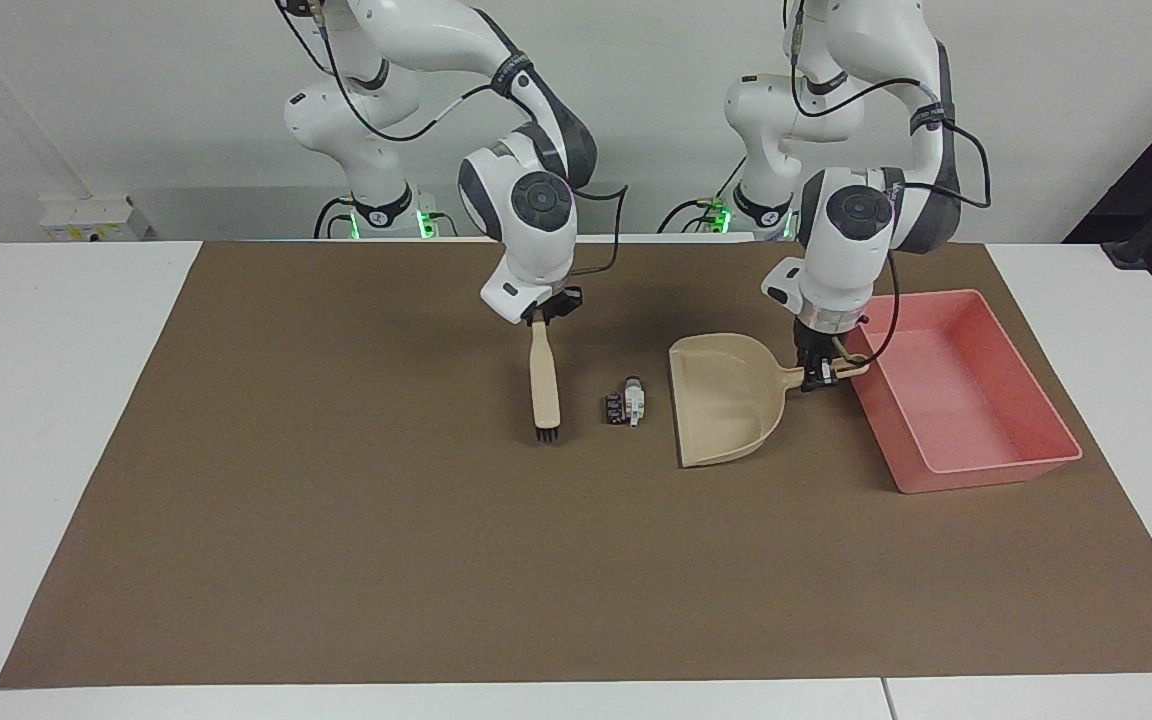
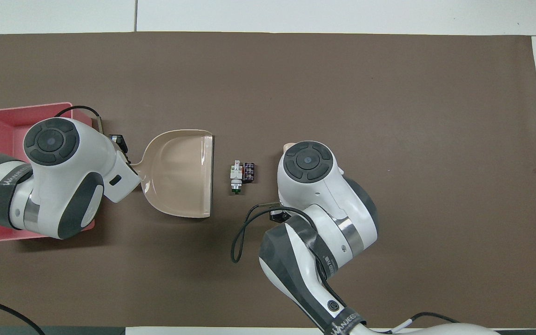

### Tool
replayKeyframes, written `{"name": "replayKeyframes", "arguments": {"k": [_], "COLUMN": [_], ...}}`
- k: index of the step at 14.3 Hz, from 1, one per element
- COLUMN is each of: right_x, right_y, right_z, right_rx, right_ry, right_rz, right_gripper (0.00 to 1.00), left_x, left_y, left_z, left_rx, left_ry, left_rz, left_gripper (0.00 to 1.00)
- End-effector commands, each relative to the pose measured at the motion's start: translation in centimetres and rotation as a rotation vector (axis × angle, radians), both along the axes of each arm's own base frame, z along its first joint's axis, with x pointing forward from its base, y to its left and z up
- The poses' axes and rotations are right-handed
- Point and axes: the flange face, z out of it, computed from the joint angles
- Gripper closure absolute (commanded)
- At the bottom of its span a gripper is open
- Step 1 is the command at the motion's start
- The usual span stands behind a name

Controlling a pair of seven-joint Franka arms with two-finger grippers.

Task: Clean e-waste and dump in bin
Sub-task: 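Sweep the e-waste into the dustpan with the brush in the right gripper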

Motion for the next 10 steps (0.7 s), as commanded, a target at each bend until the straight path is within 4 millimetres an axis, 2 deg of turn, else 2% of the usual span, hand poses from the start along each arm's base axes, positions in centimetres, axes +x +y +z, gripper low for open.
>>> {"name": "replayKeyframes", "arguments": {"k": [1,7,9,10], "right_x": [-0.3,-1.6,-1.4,-2.1], "right_y": [1.0,4.3,4.8,6.0], "right_z": [0.3,-1.9,-2.2,-3.1], "right_rx": [0.008,0.053,0.063,0.064], "right_ry": [0.009,0.019,0.002,-0.001], "right_rz": [-0.017,-0.054,-0.058,-0.065], "right_gripper": [1.0,1.0,1.0,1.0], "left_x": [-0.5,-0.4,-0.3,-0.3], "left_y": [-0.2,-0.9,-1.4,-1.5], "left_z": [0.1,-0.5,-1.5,-1.6], "left_rx": [0.014,0.021,0.042,0.044], "left_ry": [-0.01,-0.002,0.001,0.001], "left_rz": [-0.015,-0.025,-0.038,-0.038], "left_gripper": [1.0,1.0,1.0,1.0]}}
